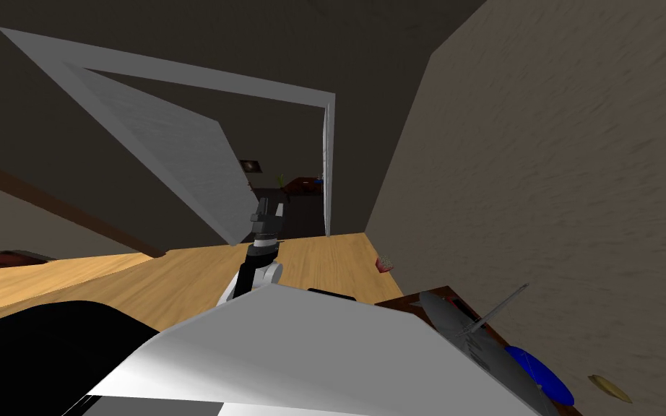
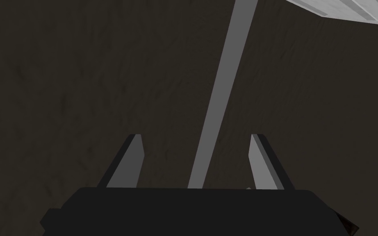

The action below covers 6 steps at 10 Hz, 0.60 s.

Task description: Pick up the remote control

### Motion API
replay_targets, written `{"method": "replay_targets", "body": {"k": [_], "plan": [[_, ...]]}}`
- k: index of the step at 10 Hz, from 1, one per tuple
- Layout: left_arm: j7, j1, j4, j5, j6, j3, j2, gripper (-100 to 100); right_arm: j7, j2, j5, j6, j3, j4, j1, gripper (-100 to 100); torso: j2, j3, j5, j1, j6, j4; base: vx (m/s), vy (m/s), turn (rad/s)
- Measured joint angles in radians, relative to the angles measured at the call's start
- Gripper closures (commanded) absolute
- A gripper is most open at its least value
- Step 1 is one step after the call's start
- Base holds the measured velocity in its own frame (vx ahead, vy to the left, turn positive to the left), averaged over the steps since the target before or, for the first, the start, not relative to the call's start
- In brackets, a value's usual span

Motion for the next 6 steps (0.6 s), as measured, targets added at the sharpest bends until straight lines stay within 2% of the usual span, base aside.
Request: {"method": "replay_targets", "body": {"k": [1, 2, 3, 5, 6], "plan": [[0.000, 0.000, 0.000, 0.000, 0.000, 0.000, 0.000, 0, 0.000, 0.000, 0.000, 0.000, 0.000, 0.000, 0.000, 0, 0.000, 0.000, 0.000, 0.000, 0.000, 0.000, 0.000, 0.000, 0.000], [0.000, 0.000, 0.000, 0.000, 0.000, 0.000, 0.000, 0, 0.000, 0.000, 0.000, 0.000, 0.000, 0.000, 0.000, 100, 0.000, 0.000, 0.000, 0.000, 0.000, 0.000, 0.000, 0.000, 0.000], [0.000, 0.000, 0.000, 0.000, 0.000, 0.000, 0.000, 0, -0.008, -0.001, 0.002, 0.007, 0.005, -0.011, 0.005, 100, 0.000, 0.000, -0.001, 0.000, 0.000, 0.000, 0.013, 0.033, -0.039], [0.000, 0.000, 0.000, 0.000, 0.000, 0.000, 0.000, 0, -0.033, -0.037, 0.014, -0.007, 0.006, -0.049, 0.026, 100, -0.001, 0.000, 0.000, 0.004, 0.000, 0.000, 0.021, 0.075, -0.063], [0.000, 0.000, 0.000, 0.000, 0.000, 0.000, 0.000, 0, 0.000, -0.042, 0.004, -0.038, -0.020, -0.002, 0.007, 100, -0.001, -0.001, 0.001, 0.005, 0.001, 0.000, 0.027, 0.059, -0.022]]}}
